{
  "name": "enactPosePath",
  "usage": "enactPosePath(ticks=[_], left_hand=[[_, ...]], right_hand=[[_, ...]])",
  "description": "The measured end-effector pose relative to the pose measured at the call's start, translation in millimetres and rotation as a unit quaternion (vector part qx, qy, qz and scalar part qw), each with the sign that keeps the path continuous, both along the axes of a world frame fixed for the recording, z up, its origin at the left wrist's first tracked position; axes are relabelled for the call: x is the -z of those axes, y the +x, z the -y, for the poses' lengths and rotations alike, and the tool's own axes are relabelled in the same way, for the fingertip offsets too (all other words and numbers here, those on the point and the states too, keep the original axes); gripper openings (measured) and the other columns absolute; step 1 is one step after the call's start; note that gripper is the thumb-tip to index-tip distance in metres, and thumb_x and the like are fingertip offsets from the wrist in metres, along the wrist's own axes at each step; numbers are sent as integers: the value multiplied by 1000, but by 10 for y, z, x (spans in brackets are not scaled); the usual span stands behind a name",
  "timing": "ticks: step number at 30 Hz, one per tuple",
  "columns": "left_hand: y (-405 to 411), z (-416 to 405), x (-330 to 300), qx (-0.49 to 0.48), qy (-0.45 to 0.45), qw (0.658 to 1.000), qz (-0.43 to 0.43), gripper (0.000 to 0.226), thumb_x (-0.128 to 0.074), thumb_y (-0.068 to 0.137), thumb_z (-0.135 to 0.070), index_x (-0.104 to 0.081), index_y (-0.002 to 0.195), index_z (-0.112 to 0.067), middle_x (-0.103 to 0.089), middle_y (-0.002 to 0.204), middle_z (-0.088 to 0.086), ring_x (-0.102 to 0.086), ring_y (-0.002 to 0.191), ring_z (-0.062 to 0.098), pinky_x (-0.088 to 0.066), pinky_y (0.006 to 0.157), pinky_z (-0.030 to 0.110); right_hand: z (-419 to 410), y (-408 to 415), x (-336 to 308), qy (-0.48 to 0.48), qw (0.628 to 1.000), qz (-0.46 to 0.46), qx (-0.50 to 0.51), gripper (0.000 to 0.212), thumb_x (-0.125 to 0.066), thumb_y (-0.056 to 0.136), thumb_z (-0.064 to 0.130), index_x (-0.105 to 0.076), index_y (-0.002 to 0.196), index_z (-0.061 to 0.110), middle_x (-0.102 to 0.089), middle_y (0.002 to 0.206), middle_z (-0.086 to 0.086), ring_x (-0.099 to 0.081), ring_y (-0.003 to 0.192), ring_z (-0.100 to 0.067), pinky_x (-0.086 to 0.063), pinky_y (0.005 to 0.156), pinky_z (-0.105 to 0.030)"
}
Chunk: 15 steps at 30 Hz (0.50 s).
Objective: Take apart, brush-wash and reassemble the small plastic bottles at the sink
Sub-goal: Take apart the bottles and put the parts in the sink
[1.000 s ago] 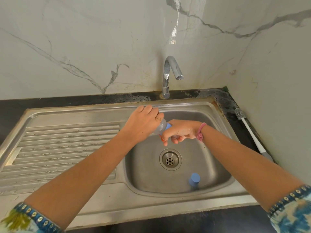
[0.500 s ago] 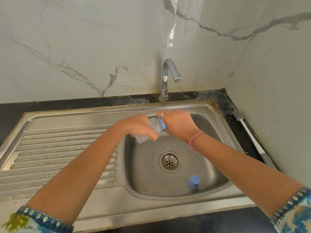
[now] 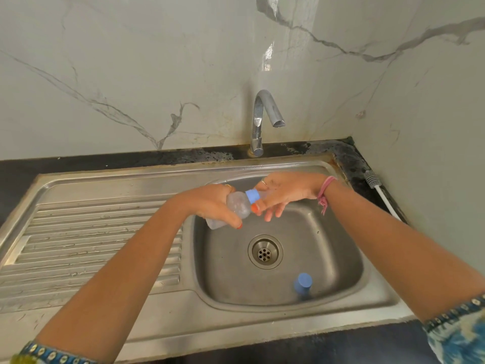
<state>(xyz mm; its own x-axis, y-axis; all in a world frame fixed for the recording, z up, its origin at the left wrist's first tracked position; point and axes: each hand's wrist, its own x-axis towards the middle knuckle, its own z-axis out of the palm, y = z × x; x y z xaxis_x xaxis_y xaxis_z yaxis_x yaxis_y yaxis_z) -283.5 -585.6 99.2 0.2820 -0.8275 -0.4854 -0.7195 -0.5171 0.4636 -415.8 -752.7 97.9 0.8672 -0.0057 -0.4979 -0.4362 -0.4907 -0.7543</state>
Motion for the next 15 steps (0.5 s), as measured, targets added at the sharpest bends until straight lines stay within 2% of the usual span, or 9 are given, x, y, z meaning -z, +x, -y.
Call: enactPosePath(ticks=[3,4,6,7,8,10,12,15], left_hand=[[25,-13,40,-37,-5,997,-64,48,-79,59,-44,-60,98,-23,-70,89,-2,-69,88,17,-55,84,38],[28,-18,49,-40,-9,996,-75,47,-80,60,-42,-60,98,-23,-71,88,-3,-69,88,17,-55,84,38],[23,-13,72,-35,-14,997,-66,44,-82,69,-37,-59,103,-22,-69,95,-1,-67,92,16,-54,84,36],[17,-5,86,-32,-17,998,-57,44,-82,71,-35,-59,106,-21,-68,99,-1,-66,93,15,-54,83,34],[12,1,101,-30,-19,998,-53,44,-81,73,-34,-58,108,-20,-67,102,0,-65,94,15,-53,81,32],[14,12,143,-27,-17,998,-55,46,-81,73,-35,-57,110,-21,-65,105,0,-64,95,15,-53,81,32],[51,13,215,-36,-7,996,-78,51,-83,69,-40,-55,109,-24,-65,105,1,-65,95,17,-57,79,35],[112,-23,329,-102,22,972,-209,64,-79,62,-49,-50,113,-23,-69,103,8,-70,94,23,-54,62,31]], right_hand=[[27,-13,61,-96,984,149,-19,53,-82,76,16,-59,123,26,-61,120,8,-58,108,-7,-46,94,-23],[6,-15,47,-80,985,150,-18,62,-83,74,15,-55,128,28,-58,125,9,-58,110,-7,-46,97,-23],[-48,-16,13,0,998,63,13,76,-82,76,22,-42,140,31,-53,134,7,-67,101,-12,-53,91,-27],[-59,-14,24,17,999,16,28,73,-77,80,29,-39,143,28,-54,133,3,-70,96,-15,-56,84,-29],[-69,-8,27,11,999,-16,34,62,-70,86,37,-43,140,22,-59,128,0,-72,91,-18,-57,77,-29],[-57,5,59,-8,999,-9,44,45,-62,91,43,-59,125,14,-69,109,-4,-73,84,-20,-56,69,-27],[-15,-6,116,-19,997,59,35,35,-72,86,30,-63,117,19,-68,106,1,-70,83,-12,-55,71,-25],[125,-40,207,-140,964,226,-3,47,-81,74,9,-63,115,25,-58,112,19,-55,99,8,-42,87,-10]])
